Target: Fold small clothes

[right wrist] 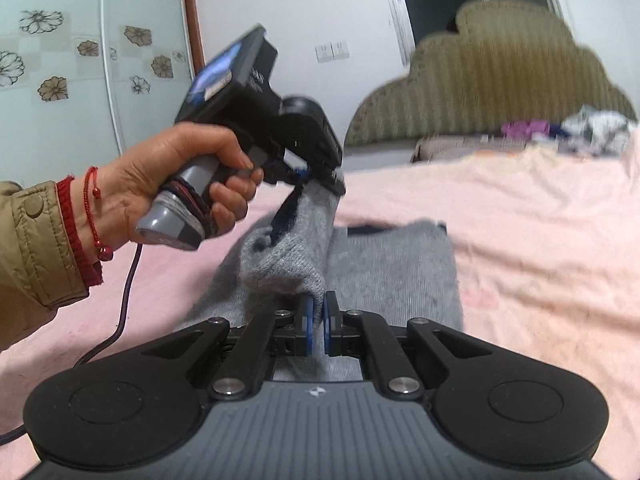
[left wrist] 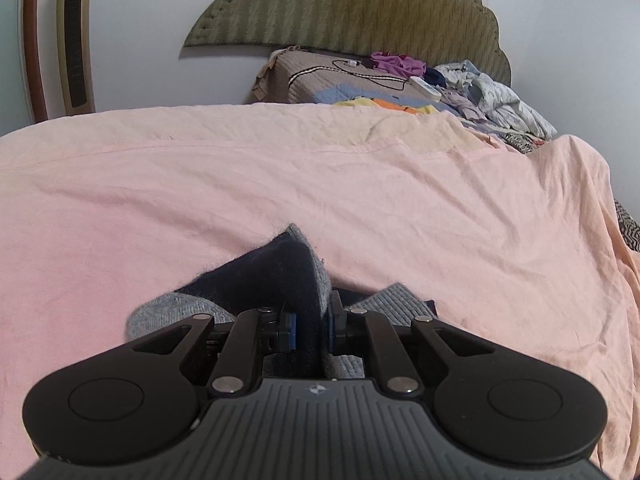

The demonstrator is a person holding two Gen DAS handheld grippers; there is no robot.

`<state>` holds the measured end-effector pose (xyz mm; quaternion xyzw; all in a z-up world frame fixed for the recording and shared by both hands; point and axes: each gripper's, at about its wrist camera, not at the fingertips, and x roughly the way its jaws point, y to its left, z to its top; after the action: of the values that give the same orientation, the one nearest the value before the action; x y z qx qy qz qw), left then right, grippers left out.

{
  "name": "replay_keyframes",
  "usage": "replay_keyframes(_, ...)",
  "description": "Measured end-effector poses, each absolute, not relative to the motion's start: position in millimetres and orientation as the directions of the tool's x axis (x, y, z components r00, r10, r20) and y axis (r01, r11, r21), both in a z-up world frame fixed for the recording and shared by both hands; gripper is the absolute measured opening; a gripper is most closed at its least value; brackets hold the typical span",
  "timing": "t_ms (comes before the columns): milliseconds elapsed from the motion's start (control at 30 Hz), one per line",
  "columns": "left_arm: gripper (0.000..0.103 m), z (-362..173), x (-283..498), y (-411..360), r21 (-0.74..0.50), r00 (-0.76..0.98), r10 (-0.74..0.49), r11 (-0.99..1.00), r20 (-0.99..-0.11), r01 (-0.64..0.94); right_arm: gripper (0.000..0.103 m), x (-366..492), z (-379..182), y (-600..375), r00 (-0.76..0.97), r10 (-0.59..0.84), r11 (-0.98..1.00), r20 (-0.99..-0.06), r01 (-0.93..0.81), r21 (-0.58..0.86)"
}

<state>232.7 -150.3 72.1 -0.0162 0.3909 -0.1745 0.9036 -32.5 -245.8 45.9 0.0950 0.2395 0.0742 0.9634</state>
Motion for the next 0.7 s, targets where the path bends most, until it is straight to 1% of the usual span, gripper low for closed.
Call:
replay_keyframes(100,0.014,70.1,231.9,-154.4,-0.16,0.629,-0.328,0.937,-0.704,0.31,0.005,-24.0,36.9,-252.5,0.843,0.2,0.964,-0.5,-0.078,0.255)
replay_keyframes(200,0.014,68.5,230.5,-156.2,-0.155,0.626,-0.329,0.936,-0.707,0.316,0.008,-15.6,32.3,-252.5,0.825,0.214,0.96,-0.523,-0.078,0.27)
replay_keyframes(300,0.014,68.6,231.3,-154.7,-0.157,0.624,-0.33,0.935,-0.709,0.317,0.012,-6.4,30.1,-245.8,0.807,0.204,0.968,-0.554,-0.084,0.236)
replay_keyframes(367,0.014,68.4,230.8,-155.8,-0.157,0.625,-0.33,0.935,-0.708,0.317,0.021,-1.1,30.4,-238.7,0.803,0.193,0.975,-0.564,-0.093,0.2)
replay_keyframes(400,0.014,69.2,231.6,-156.1,-0.157,0.624,-0.33,0.935,-0.708,0.317,0.032,0.5,29.4,-236.9,0.802,0.183,0.978,-0.568,-0.092,0.185)
replay_keyframes(433,0.014,69.0,231.6,-156.1,-0.158,0.624,-0.331,0.935,-0.708,0.318,0.041,1.1,28.9,-234.7,0.807,0.179,0.98,-0.563,-0.096,0.175)
replay_keyframes(500,0.014,69.0,231.4,-156.2,-0.156,0.624,-0.331,0.935,-0.708,0.32,0.05,4.2,30.0,-232.0,0.814,0.183,0.98,-0.551,-0.103,0.173)
replay_keyframes(567,0.014,69.9,230.5,-157.0,-0.155,0.623,-0.332,0.934,-0.708,0.322,0.049,5.1,33.1,-231.9,0.826,0.222,0.971,-0.519,-0.139,0.195)
replay_keyframes(600,0.014,70.1,230.6,-157.9,-0.155,0.623,-0.332,0.934,-0.709,0.322,0.043,5.1,35.1,-232.0,0.833,0.232,0.967,-0.503,-0.142,0.21)
replay_keyframes(633,0.014,70.2,230.7,-157.8,-0.156,0.623,-0.332,0.934,-0.708,0.32,0.02,5.2,35.8,-232.1,0.838,0.223,0.967,-0.498,-0.128,0.219)
replay_keyframes(667,0.014,70.7,230.7,-158.7,-0.158,0.623,-0.332,0.935,-0.708,0.319,0.013,6.1,36.2,-233.5,0.84,0.215,0.967,-0.498,-0.113,0.227)
replay_keyframes(700,0.014,71.7,231.5,-159.8,-0.159,0.624,-0.332,0.935,-0.707,0.318,0.012,5.3,36.3,-235.8,0.847,0.204,0.966,-0.491,-0.094,0.239)
